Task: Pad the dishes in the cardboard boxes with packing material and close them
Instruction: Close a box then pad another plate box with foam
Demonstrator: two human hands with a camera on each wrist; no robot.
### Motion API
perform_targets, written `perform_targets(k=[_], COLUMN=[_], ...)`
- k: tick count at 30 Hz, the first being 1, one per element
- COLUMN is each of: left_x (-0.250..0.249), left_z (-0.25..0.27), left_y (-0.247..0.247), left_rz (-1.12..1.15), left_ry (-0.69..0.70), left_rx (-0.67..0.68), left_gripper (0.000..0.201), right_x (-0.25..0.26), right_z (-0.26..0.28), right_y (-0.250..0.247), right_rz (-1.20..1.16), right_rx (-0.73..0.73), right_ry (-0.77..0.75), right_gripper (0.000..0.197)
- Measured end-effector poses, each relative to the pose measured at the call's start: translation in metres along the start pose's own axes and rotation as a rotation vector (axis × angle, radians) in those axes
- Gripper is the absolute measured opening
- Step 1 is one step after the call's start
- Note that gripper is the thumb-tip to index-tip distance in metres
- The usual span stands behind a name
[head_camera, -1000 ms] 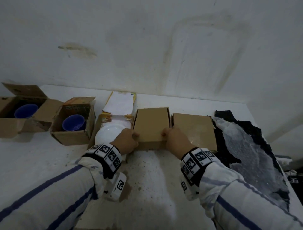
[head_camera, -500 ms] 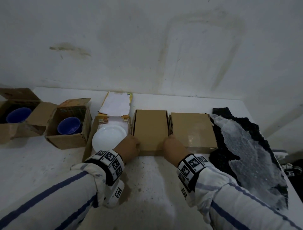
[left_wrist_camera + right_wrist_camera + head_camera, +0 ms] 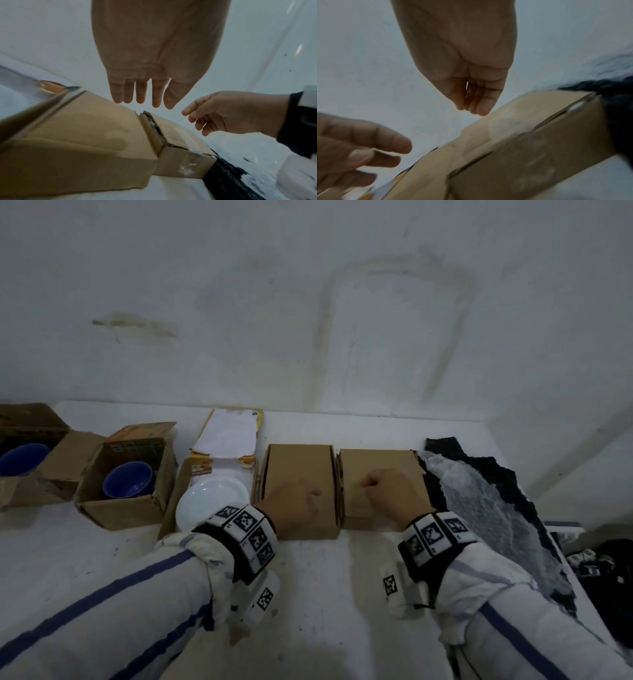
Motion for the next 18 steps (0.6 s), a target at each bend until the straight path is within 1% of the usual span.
perform_targets(k=[4, 6, 7, 8, 9, 11, 12, 13, 15, 18], left_x=[-0.050, -0.077, -0.091, -0.105, -0.119, -0.139, -0.146, -0.152, -0.158, -0.156], left_z=[-0.011, -0.017, -0.020, -0.024, -0.029, -0.041, -0.047, -0.051, -0.057, -0.058], left_y=[0.017, 0.030, 0.037, 0.044, 0.051, 0.064, 0.069, 0.074, 0.083, 0.090], left_rz=[0.076, 0.102, 0.088, 0.049, -0.016, -0.112, -0.132, -0.142, -0.152, -0.122], left_ry=[0.060, 0.070, 0.082, 0.095, 0.109, 0.115, 0.104, 0.093, 0.075, 0.048], left_rx=[0.014, 0.040, 0.052, 0.061, 0.067, 0.065, 0.062, 0.056, 0.047, 0.036], left_gripper=[0.037, 0.038, 0.041, 0.044, 0.048, 0.056, 0.059, 0.061, 0.060, 0.057], right_x=[-0.071, -0.106, -0.120, -0.135, -0.148, -0.173, -0.180, -0.184, -0.189, -0.185], right_z=[0.008, 0.015, 0.020, 0.025, 0.032, 0.038, 0.039, 0.039, 0.035, 0.030], right_y=[-0.045, -0.059, -0.064, -0.065, -0.064, -0.059, -0.056, -0.052, -0.047, -0.051], right_rz=[0.047, 0.177, 0.265, 0.338, 0.352, 0.320, 0.315, 0.302, 0.293, 0.323], right_rx=[-0.188, -0.252, -0.258, -0.253, -0.223, -0.153, -0.117, -0.076, -0.032, -0.079], right_ry=[0.127, 0.153, 0.170, 0.202, 0.269, 0.372, 0.392, 0.397, 0.355, 0.296], right_gripper=[0.028, 0.026, 0.027, 0.030, 0.036, 0.049, 0.050, 0.048, 0.042, 0.034])
Point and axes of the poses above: each hand's wrist, its own z-axis away from the middle knuckle, its own y-axis out of the palm, x = y × z, the point moved 6 cm from there along -z, towards the middle knuckle, and after that the axes turned 12 degrees about -y, right-handed, at the moved point
